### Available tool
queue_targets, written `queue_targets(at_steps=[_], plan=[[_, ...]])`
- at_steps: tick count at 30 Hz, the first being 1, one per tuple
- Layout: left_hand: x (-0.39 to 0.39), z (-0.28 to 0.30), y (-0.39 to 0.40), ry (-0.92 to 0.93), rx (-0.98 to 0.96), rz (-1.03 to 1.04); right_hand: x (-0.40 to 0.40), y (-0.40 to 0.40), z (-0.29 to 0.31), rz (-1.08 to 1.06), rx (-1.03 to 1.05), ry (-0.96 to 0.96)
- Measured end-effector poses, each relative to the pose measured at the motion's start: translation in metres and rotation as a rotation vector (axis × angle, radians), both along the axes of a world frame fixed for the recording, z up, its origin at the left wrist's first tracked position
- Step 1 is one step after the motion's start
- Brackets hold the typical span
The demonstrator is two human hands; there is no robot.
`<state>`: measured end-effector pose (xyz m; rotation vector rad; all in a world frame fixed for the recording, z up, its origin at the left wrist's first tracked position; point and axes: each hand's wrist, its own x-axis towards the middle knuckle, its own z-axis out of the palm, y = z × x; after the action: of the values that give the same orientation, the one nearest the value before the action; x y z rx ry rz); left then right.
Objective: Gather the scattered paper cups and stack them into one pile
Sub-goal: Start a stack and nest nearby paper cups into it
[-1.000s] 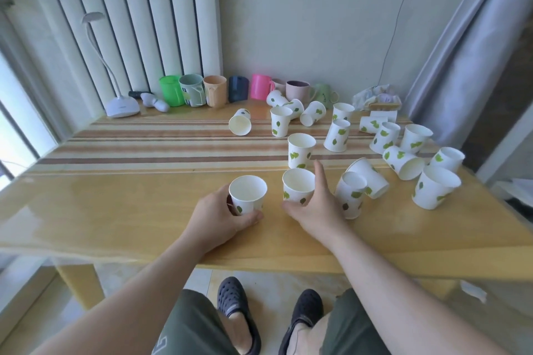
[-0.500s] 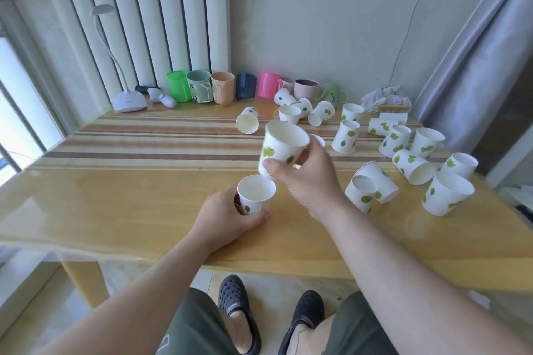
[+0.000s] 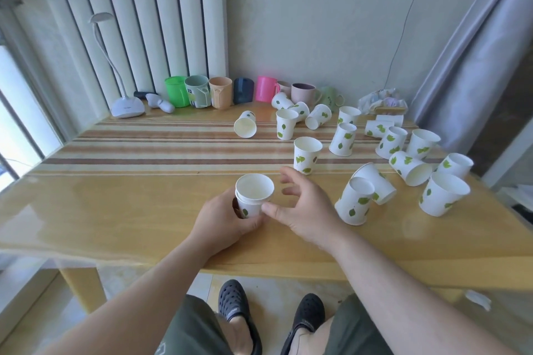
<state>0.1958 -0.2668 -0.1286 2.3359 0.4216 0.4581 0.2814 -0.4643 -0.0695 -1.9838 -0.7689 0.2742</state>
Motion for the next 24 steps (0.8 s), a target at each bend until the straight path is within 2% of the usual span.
queue_targets(at_steps=[3,5,6,9,12,21,24], plan=[[0.010,0.011,0.005,0.098,-0.101,-0.008,0.026,-0.041,0.020,-0.126,0.009,-0.356],[0.022,0.016,0.001,0.119,-0.117,-0.035,0.054,-0.066,0.037,-0.229,-0.121,-0.557],[0.029,0.018,-0.004,0.115,-0.111,-0.041,0.067,-0.076,0.045,-0.260,-0.239,-0.550],[0.051,0.023,-0.021,0.080,-0.127,-0.032,0.096,-0.095,0.054,-0.212,-0.677,-0.322],[0.072,0.027,-0.030,0.041,-0.171,-0.030,0.105,-0.099,0.041,-0.107,-0.861,-0.184],[0.084,0.016,-0.012,0.075,-0.114,0.015,0.117,-0.100,0.007,-0.096,-0.712,-0.154],[0.085,0.017,-0.006,0.060,-0.105,0.016,0.120,-0.093,0.009,-0.273,-0.325,-0.094]])
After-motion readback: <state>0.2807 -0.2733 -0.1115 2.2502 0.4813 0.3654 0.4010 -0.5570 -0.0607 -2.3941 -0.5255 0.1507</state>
